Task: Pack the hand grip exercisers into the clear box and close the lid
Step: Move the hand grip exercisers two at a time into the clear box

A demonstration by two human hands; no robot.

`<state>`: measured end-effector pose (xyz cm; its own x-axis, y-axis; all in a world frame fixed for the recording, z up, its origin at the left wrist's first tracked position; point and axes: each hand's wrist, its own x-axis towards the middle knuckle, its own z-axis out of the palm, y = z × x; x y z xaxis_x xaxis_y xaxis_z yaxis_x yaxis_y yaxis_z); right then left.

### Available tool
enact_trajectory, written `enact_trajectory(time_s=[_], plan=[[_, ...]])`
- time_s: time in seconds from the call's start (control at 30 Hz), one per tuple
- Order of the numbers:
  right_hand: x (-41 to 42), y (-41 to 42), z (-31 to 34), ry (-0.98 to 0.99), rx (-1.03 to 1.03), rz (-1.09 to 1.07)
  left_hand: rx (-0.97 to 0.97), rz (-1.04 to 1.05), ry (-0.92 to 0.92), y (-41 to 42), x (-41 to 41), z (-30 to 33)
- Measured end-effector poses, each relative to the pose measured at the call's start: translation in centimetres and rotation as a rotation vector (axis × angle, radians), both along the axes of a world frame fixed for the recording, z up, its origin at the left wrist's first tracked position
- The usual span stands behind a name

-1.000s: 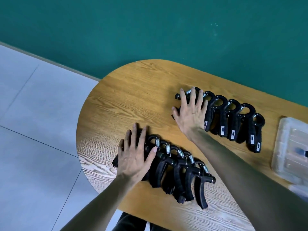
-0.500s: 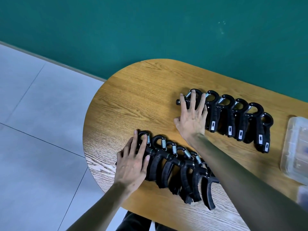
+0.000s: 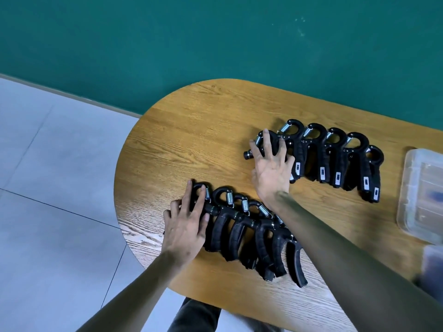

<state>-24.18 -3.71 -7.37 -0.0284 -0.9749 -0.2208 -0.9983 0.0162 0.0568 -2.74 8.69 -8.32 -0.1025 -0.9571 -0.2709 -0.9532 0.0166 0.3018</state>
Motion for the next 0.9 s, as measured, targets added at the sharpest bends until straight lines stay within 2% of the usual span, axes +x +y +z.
enact_trajectory(time_s=[0.1, 0.2, 0.37, 0.53, 0.67, 0.9], plan=[[-0.4, 0.7, 0.9, -0.024, -0.015, 0.038, 0.045, 0.031, 0.005, -0.1, -0.4, 0.6], [-1.1, 1.7, 2.4, -0.061, -0.011, 0.068, 0.105, 0.146, 0.023, -0.2, -1.2, 1.6], [-3.5, 4.0, 5.8, -0.084, -0.048, 0.170, 0.010, 0.316, 0.038, 0.8, -3.3, 4.3], [-7.6, 7.0, 9.1, -0.097, -0.087, 0.198, -0.193, 0.271, 0.048, 2.3, -6.3, 6.9], [-12.2, 9.8, 11.7, -0.129, -0.148, 0.182, -0.196, 0.336, -0.002, 2.2, -12.0, 9.8], [-20.3, 15.5, 17.8, -0.130, -0.182, 0.154, -0.227, 0.240, 0.008, 4.4, -24.0, 14.3]])
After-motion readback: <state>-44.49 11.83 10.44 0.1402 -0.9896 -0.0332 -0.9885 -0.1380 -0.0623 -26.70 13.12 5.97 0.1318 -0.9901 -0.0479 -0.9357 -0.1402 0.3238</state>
